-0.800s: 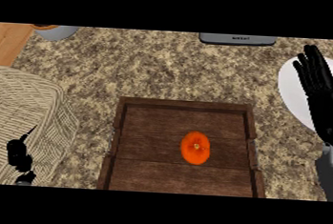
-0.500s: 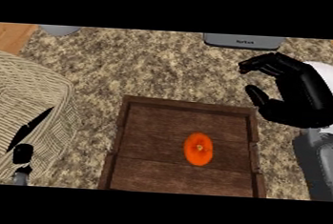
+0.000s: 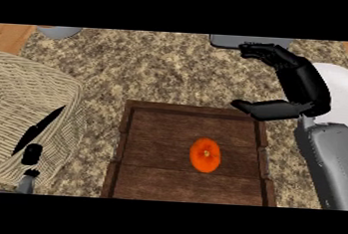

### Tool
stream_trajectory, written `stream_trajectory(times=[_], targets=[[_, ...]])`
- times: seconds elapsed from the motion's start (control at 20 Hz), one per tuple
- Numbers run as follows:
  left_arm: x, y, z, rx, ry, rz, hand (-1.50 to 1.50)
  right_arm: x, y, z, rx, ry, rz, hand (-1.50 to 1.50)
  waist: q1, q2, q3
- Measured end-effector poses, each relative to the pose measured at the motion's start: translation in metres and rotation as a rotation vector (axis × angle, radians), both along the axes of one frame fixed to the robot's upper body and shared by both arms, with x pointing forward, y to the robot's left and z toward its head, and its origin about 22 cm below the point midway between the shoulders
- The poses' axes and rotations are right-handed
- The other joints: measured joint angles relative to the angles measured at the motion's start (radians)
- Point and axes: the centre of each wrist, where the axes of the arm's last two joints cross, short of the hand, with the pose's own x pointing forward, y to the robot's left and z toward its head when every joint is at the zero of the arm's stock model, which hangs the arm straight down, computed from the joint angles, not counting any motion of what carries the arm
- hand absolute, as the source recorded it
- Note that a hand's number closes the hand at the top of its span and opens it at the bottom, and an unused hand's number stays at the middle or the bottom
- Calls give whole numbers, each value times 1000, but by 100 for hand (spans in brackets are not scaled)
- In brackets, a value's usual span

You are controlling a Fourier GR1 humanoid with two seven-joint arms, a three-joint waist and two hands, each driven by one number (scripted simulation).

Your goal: Pick the squash from the tray and place it in the plate

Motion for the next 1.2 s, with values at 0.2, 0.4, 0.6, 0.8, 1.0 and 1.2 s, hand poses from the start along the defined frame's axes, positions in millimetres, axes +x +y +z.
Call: stream_trajectory(times=[0.2, 0.4, 0.6, 0.8, 1.0, 1.2], targets=[[0, -4, 0, -25, 13, 3, 0, 8, -9, -4, -32, -17, 62, -150, -12, -6, -1], [-1, -5, 0, -41, 20, -1, 0, 14, -18, 8, -221, -21, 149, -150, -22, -10, -4], [1, -8, 2, -55, 31, -17, 0, 19, -21, 28, -457, -17, 236, -150, -27, -13, -8], [1, -11, 1, -77, 33, -44, 0, 15, -4, 34, -619, -18, 302, -150, -35, -18, -10], [0, -11, 0, -78, 35, -53, 0, 8, 19, 30, -745, -18, 324, -150, -39, -22, -9], [-1, -11, -2, -77, 30, -54, 0, -1, 41, 22, -805, -11, 332, -150, -42, -24, -6]])
